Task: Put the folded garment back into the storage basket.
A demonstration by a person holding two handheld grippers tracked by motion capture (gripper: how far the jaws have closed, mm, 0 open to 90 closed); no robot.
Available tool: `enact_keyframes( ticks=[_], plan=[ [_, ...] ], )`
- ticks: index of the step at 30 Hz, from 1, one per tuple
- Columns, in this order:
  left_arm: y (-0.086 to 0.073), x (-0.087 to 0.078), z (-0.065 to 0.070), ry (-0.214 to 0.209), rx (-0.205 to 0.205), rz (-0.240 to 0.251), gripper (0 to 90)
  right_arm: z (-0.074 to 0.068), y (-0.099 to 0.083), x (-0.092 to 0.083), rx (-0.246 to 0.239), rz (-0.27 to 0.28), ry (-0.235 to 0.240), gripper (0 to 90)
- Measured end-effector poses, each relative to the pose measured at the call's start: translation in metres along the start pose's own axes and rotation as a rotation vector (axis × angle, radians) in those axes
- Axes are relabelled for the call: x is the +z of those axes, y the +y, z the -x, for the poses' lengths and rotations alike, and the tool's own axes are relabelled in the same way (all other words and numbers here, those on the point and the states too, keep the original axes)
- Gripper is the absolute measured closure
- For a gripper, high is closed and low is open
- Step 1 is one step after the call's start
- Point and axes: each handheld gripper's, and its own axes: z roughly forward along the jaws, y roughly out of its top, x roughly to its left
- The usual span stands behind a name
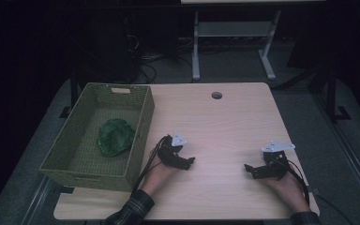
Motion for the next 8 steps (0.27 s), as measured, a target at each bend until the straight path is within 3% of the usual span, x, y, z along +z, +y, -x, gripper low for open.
enact_keyframes(
  ticks=[8],
  plan=[
    [-0.0007,-0.0001,0.0003,-0.004,0.001,0.003,12.9,0.0,0.0,0.0,0.0,0.0,0.0,1.0]
  ],
)
